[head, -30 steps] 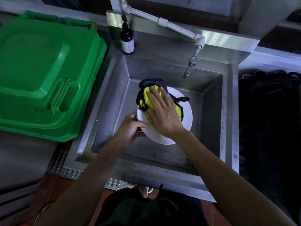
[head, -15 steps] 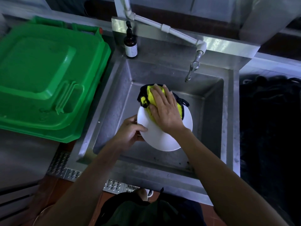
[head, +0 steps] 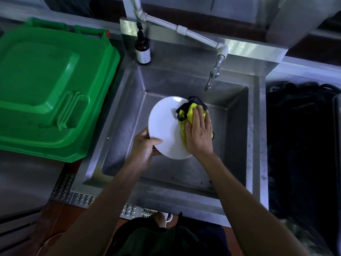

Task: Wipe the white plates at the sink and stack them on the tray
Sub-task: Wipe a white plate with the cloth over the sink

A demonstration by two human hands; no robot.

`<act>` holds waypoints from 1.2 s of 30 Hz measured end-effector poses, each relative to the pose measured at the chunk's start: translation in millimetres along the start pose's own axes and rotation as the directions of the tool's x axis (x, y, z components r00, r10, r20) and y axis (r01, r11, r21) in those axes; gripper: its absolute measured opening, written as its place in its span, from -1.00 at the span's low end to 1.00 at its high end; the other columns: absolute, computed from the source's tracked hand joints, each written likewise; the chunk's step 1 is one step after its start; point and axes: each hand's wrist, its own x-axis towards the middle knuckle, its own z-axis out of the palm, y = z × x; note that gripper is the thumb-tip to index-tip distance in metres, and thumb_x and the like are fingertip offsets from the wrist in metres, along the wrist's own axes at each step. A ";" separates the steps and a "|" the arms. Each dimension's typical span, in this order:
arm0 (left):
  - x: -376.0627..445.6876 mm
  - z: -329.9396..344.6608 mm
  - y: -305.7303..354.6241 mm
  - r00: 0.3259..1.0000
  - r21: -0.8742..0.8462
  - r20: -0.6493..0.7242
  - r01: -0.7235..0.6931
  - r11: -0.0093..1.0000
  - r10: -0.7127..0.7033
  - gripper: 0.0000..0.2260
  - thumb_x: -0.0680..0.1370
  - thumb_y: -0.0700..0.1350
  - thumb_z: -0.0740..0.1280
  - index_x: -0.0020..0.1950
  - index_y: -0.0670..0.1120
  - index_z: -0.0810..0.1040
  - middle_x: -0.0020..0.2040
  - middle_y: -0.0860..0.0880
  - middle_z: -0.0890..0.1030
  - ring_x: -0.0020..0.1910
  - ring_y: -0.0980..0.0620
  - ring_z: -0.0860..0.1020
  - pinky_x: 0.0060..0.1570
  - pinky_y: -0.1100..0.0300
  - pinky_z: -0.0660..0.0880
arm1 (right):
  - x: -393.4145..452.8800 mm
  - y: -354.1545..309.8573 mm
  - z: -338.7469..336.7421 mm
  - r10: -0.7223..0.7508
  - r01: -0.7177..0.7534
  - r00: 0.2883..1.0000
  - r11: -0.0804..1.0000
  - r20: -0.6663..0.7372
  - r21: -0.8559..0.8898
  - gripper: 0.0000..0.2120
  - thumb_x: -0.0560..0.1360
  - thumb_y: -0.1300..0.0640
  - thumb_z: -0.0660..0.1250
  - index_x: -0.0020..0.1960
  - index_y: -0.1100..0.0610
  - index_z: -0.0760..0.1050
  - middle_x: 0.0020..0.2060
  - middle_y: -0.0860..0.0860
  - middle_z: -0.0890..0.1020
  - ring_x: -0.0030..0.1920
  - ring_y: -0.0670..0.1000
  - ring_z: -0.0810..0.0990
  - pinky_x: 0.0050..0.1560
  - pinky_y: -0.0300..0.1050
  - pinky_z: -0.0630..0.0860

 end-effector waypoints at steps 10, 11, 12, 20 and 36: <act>7.5 9.3 -2.9 0.997 -0.085 -0.080 -0.017 0.996 0.010 -0.55 0.39 -0.42 0.34 0.23 -0.11 0.64 0.10 -0.22 0.70 0.00 -0.22 0.66 -0.16 -0.04 0.61 | -50.3 -38.7 29.8 0.071 -0.076 0.997 0.987 0.040 0.140 -0.47 0.70 0.00 0.09 0.62 0.13 0.11 0.62 0.04 0.13 0.63 0.14 -0.02 0.59 0.16 -0.04; 8.2 9.2 -2.9 0.996 -0.094 -0.085 -0.013 0.996 0.005 -0.55 0.41 -0.44 0.32 0.24 -0.11 0.64 0.10 -0.23 0.69 -0.01 -0.21 0.65 -0.16 -0.02 0.61 | -52.9 -44.1 31.4 0.059 -0.065 0.997 0.985 0.042 0.157 -0.47 0.70 -0.01 0.08 0.62 0.13 0.11 0.62 0.03 0.13 0.63 0.14 -0.03 0.59 0.17 -0.04; 8.6 8.4 -2.8 0.996 -0.109 -0.093 -0.010 0.994 -0.001 -0.55 0.43 -0.46 0.31 0.25 -0.13 0.63 0.09 -0.24 0.69 -0.02 -0.20 0.65 -0.18 0.01 0.61 | -55.1 -48.0 32.6 0.045 -0.050 0.998 0.986 0.037 0.160 -0.47 0.70 -0.02 0.07 0.62 0.12 0.12 0.62 0.03 0.12 0.63 0.13 -0.04 0.59 0.17 -0.04; 9.7 8.2 -1.4 0.995 -0.179 -0.099 -0.033 0.983 0.015 -0.54 0.42 -0.45 0.29 0.26 -0.15 0.61 0.04 -0.20 0.69 -0.06 -0.19 0.65 -0.13 -0.05 0.61 | -60.4 -43.7 35.8 0.117 -0.112 0.993 0.985 -0.026 0.128 -0.46 0.71 -0.08 0.05 0.63 0.08 0.09 0.63 0.00 0.09 0.63 0.10 -0.10 0.61 0.12 -0.09; 27.2 -17.8 3.3 0.999 -0.080 0.036 0.041 0.996 -0.038 -0.59 0.33 -0.34 0.34 0.12 -0.05 0.68 0.12 -0.11 0.72 0.00 -0.10 0.71 -0.19 -0.01 0.64 | -7.1 10.8 -8.0 0.310 -0.310 0.946 0.796 0.088 0.520 -0.50 0.59 0.00 0.29 0.49 -0.09 0.26 0.30 -0.03 0.51 0.23 0.01 0.49 0.19 -0.06 0.39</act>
